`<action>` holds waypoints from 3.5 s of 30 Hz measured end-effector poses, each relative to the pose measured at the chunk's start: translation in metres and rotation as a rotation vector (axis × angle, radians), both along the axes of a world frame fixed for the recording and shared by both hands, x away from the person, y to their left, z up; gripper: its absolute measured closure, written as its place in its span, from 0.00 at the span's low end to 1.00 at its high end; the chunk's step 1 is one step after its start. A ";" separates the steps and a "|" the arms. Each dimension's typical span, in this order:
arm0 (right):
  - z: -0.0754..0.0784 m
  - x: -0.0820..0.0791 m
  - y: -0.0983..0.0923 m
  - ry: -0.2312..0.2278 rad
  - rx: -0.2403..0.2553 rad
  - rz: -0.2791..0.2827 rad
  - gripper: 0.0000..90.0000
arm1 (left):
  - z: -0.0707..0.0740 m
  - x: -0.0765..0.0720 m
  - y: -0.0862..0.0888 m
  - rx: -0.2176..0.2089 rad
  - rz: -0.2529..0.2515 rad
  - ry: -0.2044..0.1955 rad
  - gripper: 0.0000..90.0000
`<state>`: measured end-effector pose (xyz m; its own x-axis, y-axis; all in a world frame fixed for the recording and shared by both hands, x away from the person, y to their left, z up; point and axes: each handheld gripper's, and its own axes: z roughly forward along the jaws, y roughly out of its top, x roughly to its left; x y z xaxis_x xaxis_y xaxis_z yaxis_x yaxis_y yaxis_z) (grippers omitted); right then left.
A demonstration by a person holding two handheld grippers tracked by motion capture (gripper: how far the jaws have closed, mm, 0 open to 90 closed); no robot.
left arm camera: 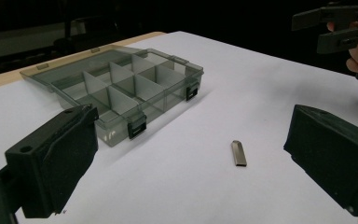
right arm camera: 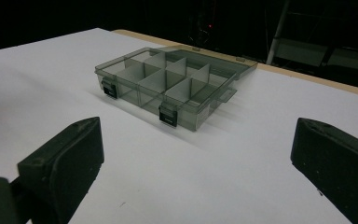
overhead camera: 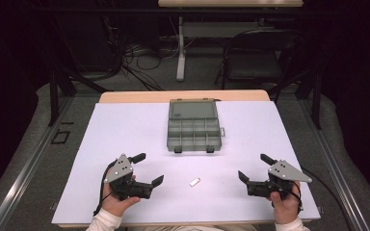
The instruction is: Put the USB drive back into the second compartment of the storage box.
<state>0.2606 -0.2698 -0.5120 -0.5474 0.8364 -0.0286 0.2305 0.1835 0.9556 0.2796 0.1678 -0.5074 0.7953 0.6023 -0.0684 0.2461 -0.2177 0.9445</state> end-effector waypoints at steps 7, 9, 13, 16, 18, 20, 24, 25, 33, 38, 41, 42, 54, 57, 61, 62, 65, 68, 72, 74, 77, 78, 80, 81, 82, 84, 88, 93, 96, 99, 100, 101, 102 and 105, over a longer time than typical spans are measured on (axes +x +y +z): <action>-0.002 0.000 0.000 0.007 -0.006 0.006 0.03 | 0.001 0.002 -0.011 0.013 -0.008 0.015 0.07; 0.000 -0.001 0.000 0.013 0.005 0.003 0.03 | 0.002 0.005 -0.017 0.035 -0.018 0.024 0.09; 0.000 0.000 0.004 0.019 -0.002 0.013 0.03 | 0.004 0.007 -0.025 0.060 -0.019 0.041 0.11; -0.001 0.001 0.007 0.020 -0.005 0.023 0.03 | 0.006 0.009 -0.030 0.070 -0.023 0.049 0.13; -0.001 0.001 0.009 0.024 -0.011 0.028 0.03 | 0.007 0.011 -0.034 0.071 -0.025 0.053 0.14; -0.002 0.001 0.010 0.025 -0.012 0.034 0.03 | 0.008 0.012 -0.037 0.072 -0.032 0.058 0.15; -0.002 0.001 0.012 0.033 -0.010 0.035 0.03 | 0.012 0.021 -0.048 0.082 -0.047 0.061 0.15; -0.003 0.002 0.012 0.033 -0.011 0.035 0.03 | 0.013 0.023 -0.049 0.082 -0.048 0.059 0.16; -0.003 0.002 0.011 0.039 -0.011 0.029 0.03 | 0.019 0.034 -0.060 0.095 -0.059 0.079 0.17; -0.004 0.002 0.011 0.040 -0.013 0.028 0.03 | 0.021 0.038 -0.067 0.107 -0.068 0.091 0.17; -0.004 0.002 0.011 0.043 -0.016 0.028 0.03 | 0.021 0.039 -0.071 0.115 -0.073 0.098 0.17; -0.004 0.002 0.011 0.043 -0.017 0.029 0.03 | 0.021 0.039 -0.072 0.118 -0.074 0.100 0.17; -0.004 0.003 0.011 0.049 -0.023 0.026 0.03 | 0.022 0.043 -0.086 0.169 -0.086 0.131 0.27; -0.004 0.003 0.010 0.047 -0.026 0.027 0.03 | 0.022 0.041 -0.090 0.172 -0.084 0.134 0.32; -0.004 0.003 0.010 0.045 -0.025 0.026 0.03 | 0.020 0.039 -0.093 0.188 -0.078 0.137 0.35; -0.004 0.003 0.010 0.045 -0.025 0.026 0.03 | 0.020 0.039 -0.093 0.188 -0.078 0.137 0.36; -0.004 0.003 0.010 0.047 -0.024 0.028 0.03 | 0.017 0.038 -0.093 0.194 -0.087 0.147 0.38; -0.005 0.003 0.010 0.047 -0.028 0.030 0.03 | 0.013 0.037 -0.094 0.194 -0.092 0.159 0.38; -0.005 0.003 0.010 0.051 -0.029 0.034 0.03 | 0.008 0.036 -0.094 0.202 -0.096 0.162 0.40; -0.004 0.003 0.010 0.049 -0.031 0.037 0.04 | 0.003 0.035 -0.094 0.198 -0.099 0.177 0.42; -0.005 0.003 0.010 0.051 -0.030 0.036 0.04 | -0.001 0.035 -0.095 0.196 -0.102 0.188 0.44; -0.005 0.003 0.010 0.051 -0.030 0.036 0.04 | -0.002 0.035 -0.095 0.201 -0.106 0.191 0.44; -0.005 0.003 0.010 0.051 -0.030 0.037 0.04 | -0.005 0.034 -0.095 0.205 -0.107 0.200 0.46; -0.005 0.003 0.010 0.051 -0.031 0.037 0.04 | -0.006 0.034 -0.095 0.208 -0.109 0.203 0.46; -0.005 0.003 0.010 0.051 -0.031 0.037 0.04 | -0.010 0.035 -0.095 0.208 -0.105 0.212 0.46; -0.005 0.003 0.010 0.050 -0.035 0.040 0.04 | -0.011 0.034 -0.095 0.208 -0.103 0.217 0.47; -0.005 0.004 0.010 0.048 -0.040 0.043 0.04 | -0.017 0.033 -0.097 0.221 -0.098 0.214 0.48; -0.006 0.003 0.012 0.050 -0.038 0.048 0.04 | -0.023 0.033 -0.099 0.229 -0.088 0.219 0.49; -0.006 0.003 0.012 0.050 -0.039 0.048 0.04 | -0.026 0.033 -0.100 0.239 -0.074 0.221 0.49; -0.006 0.004 0.012 0.053 -0.043 0.050 0.04 | -0.028 0.033 -0.100 0.240 -0.047 0.217 0.48; -0.006 0.004 0.012 0.054 -0.043 0.050 0.04 | -0.028 0.032 -0.100 0.240 -0.043 0.220 0.48; -0.006 0.004 0.012 0.055 -0.045 0.050 0.05 | -0.028 0.032 -0.100 0.240 -0.043 0.220 0.48; -0.006 0.004 0.012 0.054 -0.043 0.051 0.05 | -0.029 0.033 -0.100 0.234 -0.049 0.223 0.48; -0.006 0.004 0.012 0.054 -0.045 0.052 0.05 | -0.030 0.033 -0.100 0.238 -0.051 0.222 0.48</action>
<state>0.2642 -0.2579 -0.5184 -0.5918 0.8053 -0.0348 0.2710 0.2394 0.9323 0.3124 0.0673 -0.5377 0.8061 0.5823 -0.1056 0.4237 -0.4433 0.7900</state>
